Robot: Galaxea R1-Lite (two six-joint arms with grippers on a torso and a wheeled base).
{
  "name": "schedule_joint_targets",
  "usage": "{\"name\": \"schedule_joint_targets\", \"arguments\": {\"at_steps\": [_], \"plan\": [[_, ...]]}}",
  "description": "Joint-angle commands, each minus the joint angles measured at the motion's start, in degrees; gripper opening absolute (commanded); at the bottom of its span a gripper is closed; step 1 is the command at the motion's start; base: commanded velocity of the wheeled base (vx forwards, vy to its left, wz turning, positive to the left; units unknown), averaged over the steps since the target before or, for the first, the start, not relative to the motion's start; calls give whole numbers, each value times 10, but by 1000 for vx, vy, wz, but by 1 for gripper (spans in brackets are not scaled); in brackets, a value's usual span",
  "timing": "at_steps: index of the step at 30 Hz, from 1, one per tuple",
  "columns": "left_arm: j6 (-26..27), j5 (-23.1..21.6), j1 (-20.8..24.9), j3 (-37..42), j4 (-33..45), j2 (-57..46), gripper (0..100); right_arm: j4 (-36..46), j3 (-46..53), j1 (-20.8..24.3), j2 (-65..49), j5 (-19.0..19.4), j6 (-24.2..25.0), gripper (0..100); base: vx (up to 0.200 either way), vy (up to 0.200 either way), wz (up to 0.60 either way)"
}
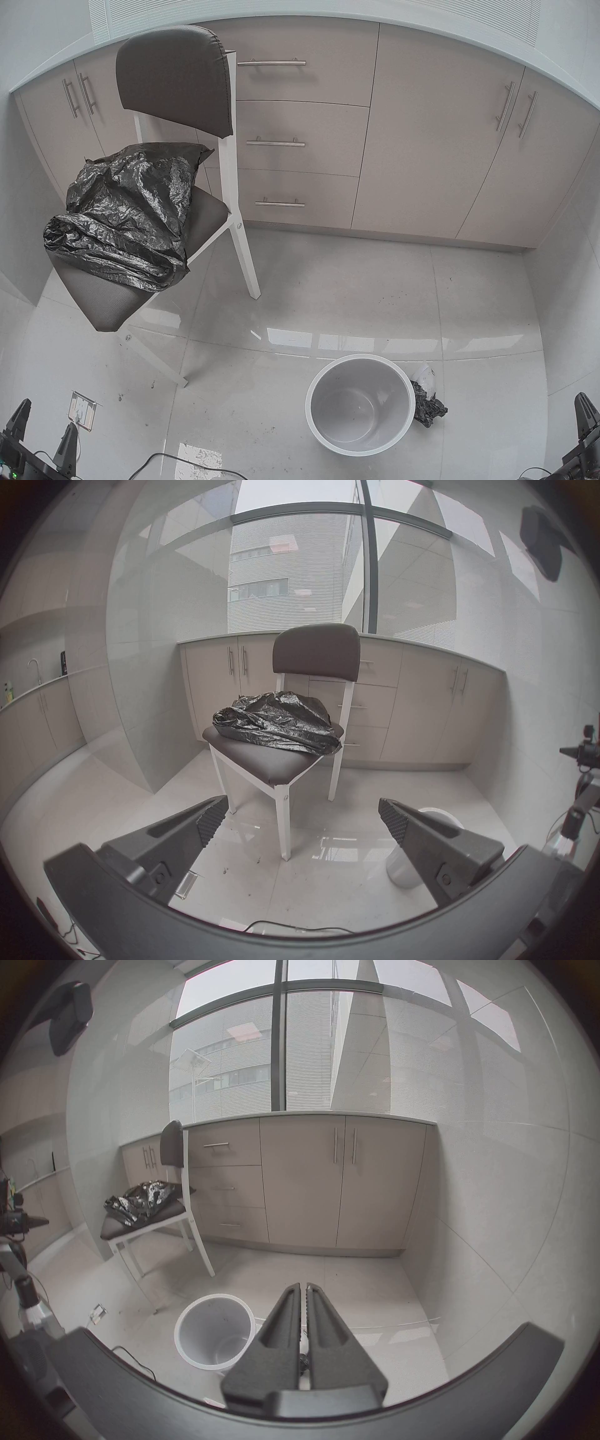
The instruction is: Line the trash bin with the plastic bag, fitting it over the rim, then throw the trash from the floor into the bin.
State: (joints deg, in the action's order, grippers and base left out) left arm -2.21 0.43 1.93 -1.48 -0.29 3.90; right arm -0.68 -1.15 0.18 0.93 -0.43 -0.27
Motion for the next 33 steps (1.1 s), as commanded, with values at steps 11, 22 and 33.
{"name": "schedule_joint_targets", "arguments": {"at_steps": [11,22,33], "plan": [[-93,-26,6,-285,21,262,100,10,-491,33,370,49,137,0,0,0,0],[142,-26,5,-504,-10,679,100,-342,-283,99,549,64,251,0,0,0,0],[502,-25,-30,-519,-218,887,100,-395,-261,125,609,61,254,0,0,0,0]]}}
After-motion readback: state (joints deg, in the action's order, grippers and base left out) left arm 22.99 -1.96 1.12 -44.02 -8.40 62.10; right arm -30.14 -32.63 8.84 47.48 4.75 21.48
